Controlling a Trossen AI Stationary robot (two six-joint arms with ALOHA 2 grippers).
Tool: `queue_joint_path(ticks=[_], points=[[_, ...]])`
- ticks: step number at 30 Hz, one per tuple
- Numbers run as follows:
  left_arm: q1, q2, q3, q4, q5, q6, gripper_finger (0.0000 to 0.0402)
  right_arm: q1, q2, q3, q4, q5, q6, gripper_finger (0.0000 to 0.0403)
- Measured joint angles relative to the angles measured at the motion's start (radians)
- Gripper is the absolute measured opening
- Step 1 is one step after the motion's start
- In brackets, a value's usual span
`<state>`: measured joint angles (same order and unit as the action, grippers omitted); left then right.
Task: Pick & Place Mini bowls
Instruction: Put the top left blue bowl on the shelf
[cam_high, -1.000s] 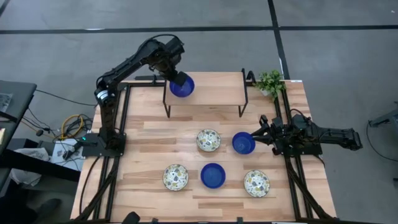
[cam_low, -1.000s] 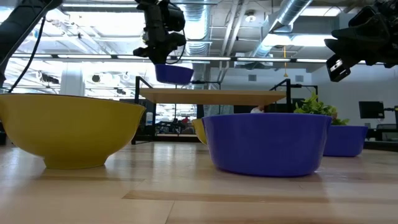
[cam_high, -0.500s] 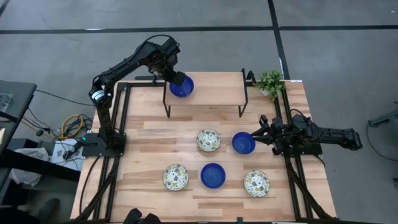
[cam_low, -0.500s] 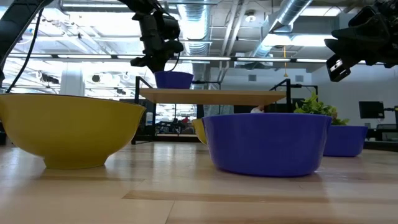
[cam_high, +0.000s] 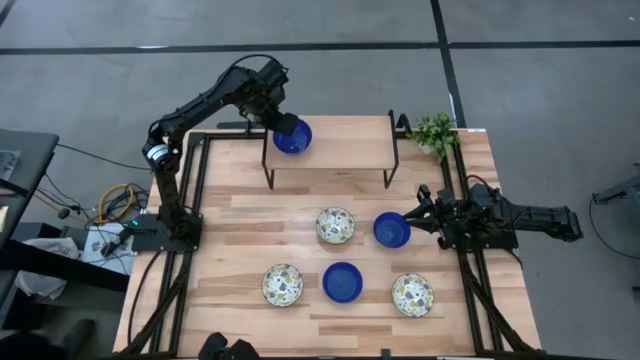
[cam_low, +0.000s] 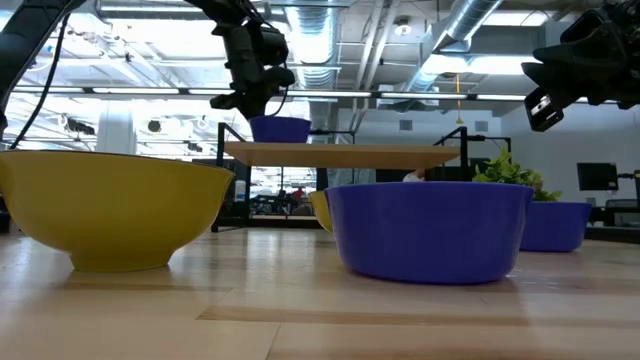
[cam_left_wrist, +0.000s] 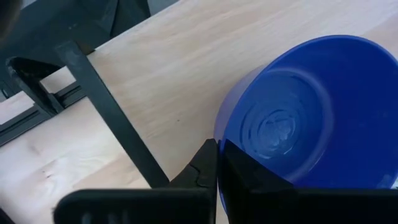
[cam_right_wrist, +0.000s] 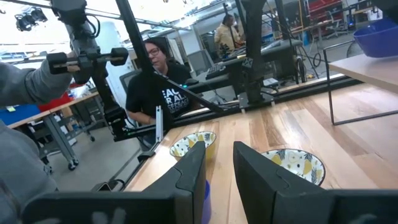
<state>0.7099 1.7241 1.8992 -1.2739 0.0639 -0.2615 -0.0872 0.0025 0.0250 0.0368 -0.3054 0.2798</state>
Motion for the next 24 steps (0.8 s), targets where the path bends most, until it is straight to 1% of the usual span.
queue_joint_path(ticks=[17,20,24], points=[[-0.001,0.000,0.000,0.000,-0.011,0.003,0.0011,0.000,0.000,0.000,0.000,0.000,0.000,0.0072],[-0.001,0.000,0.000,0.000,-0.011,0.003,0.0023,0.000,0.000,0.000,0.000,0.000,0.000,0.0072],[-0.002,0.000,0.001,0.000,-0.011,0.018,0.0055,0.000,0.000,0.000,0.000,0.000,0.000,0.0072]])
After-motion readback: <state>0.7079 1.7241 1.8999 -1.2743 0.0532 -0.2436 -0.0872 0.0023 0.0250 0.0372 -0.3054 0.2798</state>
